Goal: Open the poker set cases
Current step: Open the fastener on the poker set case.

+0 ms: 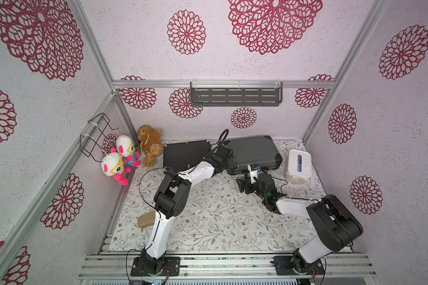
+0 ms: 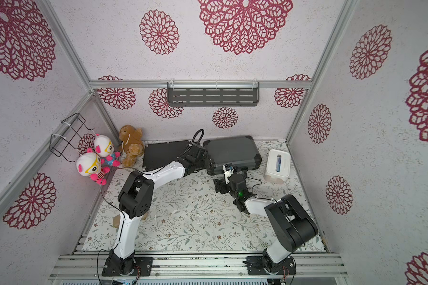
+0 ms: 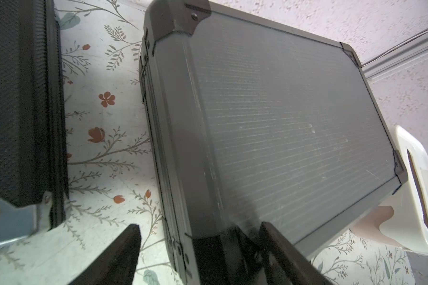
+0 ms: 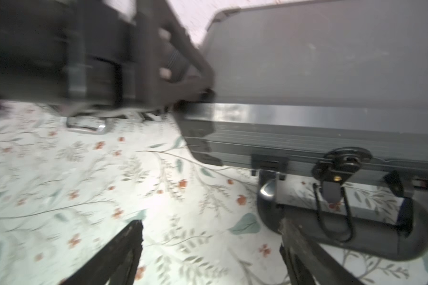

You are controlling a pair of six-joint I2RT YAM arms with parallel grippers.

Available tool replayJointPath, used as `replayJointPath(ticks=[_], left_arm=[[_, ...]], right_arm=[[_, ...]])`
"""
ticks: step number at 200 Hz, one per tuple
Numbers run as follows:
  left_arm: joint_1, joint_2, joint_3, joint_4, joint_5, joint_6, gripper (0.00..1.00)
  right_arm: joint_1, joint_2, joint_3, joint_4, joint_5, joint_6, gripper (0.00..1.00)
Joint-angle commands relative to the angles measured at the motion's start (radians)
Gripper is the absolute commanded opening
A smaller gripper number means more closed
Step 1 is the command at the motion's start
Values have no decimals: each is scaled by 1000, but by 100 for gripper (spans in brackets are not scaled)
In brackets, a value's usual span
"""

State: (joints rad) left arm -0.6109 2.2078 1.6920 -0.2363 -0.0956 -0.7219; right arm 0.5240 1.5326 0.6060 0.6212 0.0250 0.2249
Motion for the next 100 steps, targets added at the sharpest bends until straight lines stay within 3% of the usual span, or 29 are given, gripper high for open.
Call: replayJointPath(ticks=[1,58,100], left_arm=[[-21,65,-75,-269,-1,44,79],[-30,23,-116,-230,0,49,79],[-63,-79,-224,-116,-76,98,80]], right_arm=[[-17,-83,6,-31,96,73,90],[-28,-173,130,-510,382,355,92],[-31,-304,77,-601,327,577,93]])
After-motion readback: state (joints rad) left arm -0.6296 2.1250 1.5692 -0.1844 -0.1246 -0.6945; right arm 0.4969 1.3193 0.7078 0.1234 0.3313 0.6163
